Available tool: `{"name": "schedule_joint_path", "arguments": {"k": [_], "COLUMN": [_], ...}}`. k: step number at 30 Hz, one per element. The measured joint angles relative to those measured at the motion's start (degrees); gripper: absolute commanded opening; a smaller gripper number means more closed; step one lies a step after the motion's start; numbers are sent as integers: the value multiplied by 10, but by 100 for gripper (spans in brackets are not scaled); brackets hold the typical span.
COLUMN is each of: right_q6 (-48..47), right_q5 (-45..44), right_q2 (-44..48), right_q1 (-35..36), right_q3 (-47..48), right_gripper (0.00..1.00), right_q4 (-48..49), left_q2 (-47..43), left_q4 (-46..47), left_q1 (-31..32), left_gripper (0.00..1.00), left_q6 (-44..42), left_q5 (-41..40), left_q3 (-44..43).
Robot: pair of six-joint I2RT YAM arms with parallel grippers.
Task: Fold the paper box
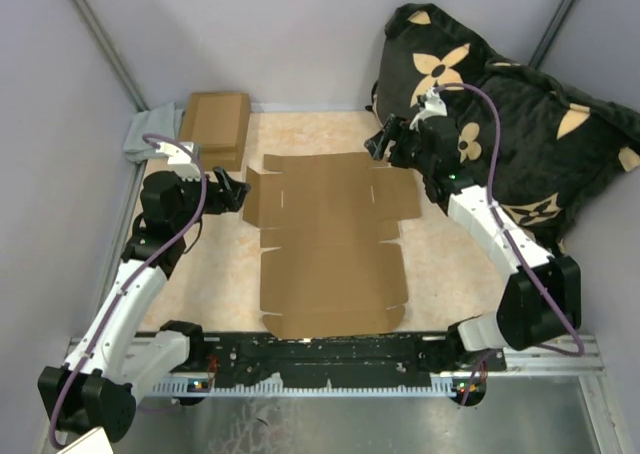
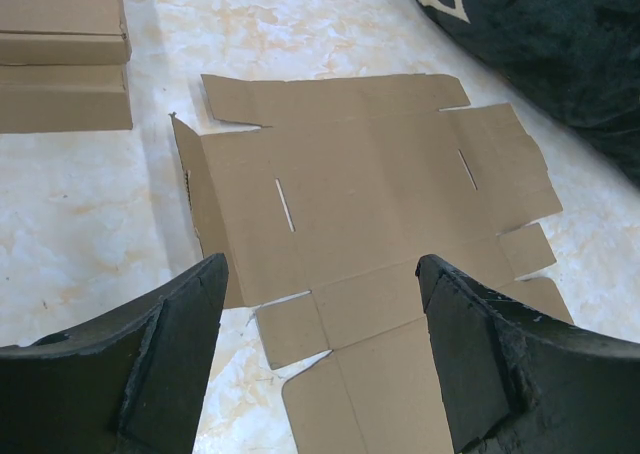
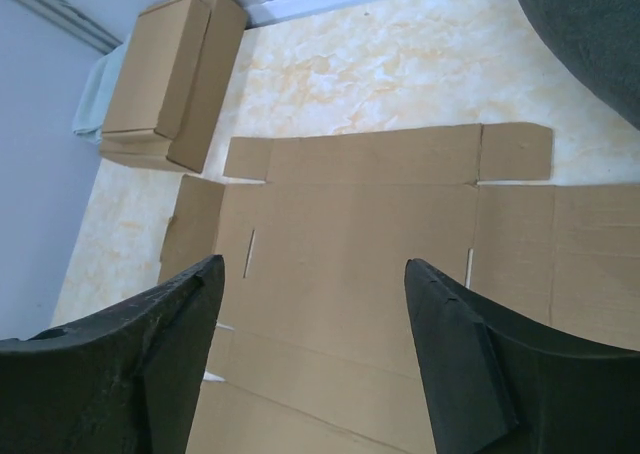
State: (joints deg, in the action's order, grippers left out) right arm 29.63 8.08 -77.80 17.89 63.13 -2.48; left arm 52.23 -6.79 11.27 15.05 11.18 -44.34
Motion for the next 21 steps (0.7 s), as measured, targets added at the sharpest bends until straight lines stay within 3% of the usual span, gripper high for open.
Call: {"name": "schedule_joint_path", "arguments": {"k": [7,12,21], "right_q6": [-13,-39,-78], "right_q5": [16,18,-90], "right_q2": [-61,-150,-340], "right_q1": [0,0,0], "right_q3": [43,141,342], "right_gripper": [76,75,75], "right_q4": [0,-35,-159], "left_q2": [0,4,25], "left_q4": [-2,-7,-24], "left_q1": [0,0,0], "left_gripper": [83,82,83], "left_q6": [1,2,9], "left_q5": [0,1,-14], "left_q3": [0,0,0]}}
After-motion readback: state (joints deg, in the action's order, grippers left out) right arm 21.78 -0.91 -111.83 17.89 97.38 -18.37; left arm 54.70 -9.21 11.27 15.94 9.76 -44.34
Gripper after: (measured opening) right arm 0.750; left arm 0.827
